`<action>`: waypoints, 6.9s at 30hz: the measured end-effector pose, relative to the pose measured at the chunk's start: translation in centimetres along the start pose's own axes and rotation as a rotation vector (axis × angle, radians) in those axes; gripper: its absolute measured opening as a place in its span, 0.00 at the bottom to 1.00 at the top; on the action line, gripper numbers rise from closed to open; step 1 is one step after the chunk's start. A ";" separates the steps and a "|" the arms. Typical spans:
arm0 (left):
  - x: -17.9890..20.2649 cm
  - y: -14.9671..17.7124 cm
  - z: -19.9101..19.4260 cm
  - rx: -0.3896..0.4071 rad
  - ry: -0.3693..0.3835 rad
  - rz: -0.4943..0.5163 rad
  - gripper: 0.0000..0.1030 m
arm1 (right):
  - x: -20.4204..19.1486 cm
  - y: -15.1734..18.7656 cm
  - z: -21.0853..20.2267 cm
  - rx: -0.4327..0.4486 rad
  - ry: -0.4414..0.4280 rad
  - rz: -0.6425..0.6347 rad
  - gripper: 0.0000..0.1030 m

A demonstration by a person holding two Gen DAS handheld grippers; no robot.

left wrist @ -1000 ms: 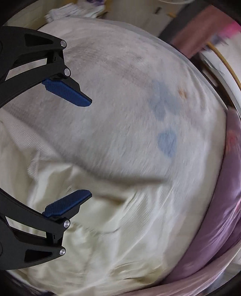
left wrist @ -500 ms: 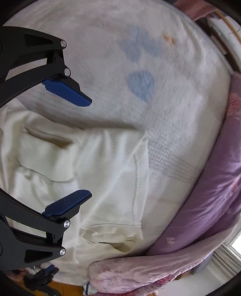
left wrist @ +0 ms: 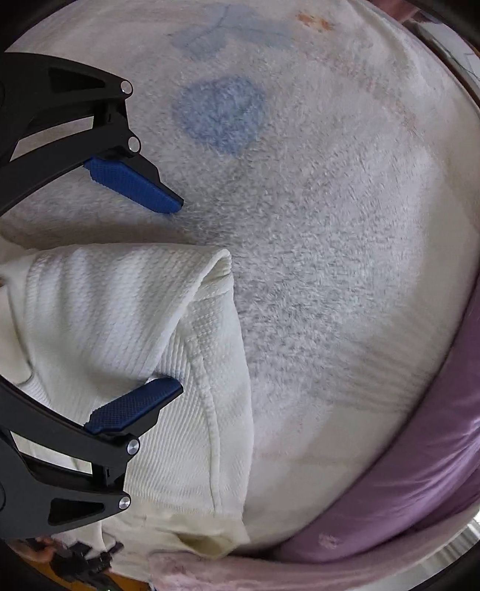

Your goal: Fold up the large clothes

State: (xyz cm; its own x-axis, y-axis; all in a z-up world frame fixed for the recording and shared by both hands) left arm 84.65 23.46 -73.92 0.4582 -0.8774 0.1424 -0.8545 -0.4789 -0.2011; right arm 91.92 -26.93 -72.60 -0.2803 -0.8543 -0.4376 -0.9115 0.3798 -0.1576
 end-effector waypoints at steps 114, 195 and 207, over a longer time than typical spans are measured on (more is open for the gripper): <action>-20.5 46.5 -12.5 -0.154 0.292 -0.307 0.19 | -7.6 45.4 -2.9 -0.210 0.043 -0.336 0.03; 8.4 46.9 -17.8 -0.012 0.192 0.123 0.69 | 15.7 40.3 -24.3 0.150 -0.219 0.047 0.34; 4.8 46.0 -14.7 -0.078 0.154 0.081 0.73 | 16.9 38.3 -15.4 -0.094 -0.126 -0.011 0.24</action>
State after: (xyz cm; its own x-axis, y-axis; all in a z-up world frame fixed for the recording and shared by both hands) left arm 44.01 -2.36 -68.26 0.3496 -0.8950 0.2769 -0.9062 -0.3981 -0.1426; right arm 47.68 -32.33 -72.44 -0.2359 -0.8045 -0.5451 -0.9400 0.3311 -0.0818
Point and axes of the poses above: each gripper's, at about its wrist camera, not at the fingertips, and z roughly the way its jaws point, x to its right, y to its underside, the point moved 2 cm from there along z, roughly the way its jaws point, and after that the axes turned 3 degrees about x, right-handed, at the moved point
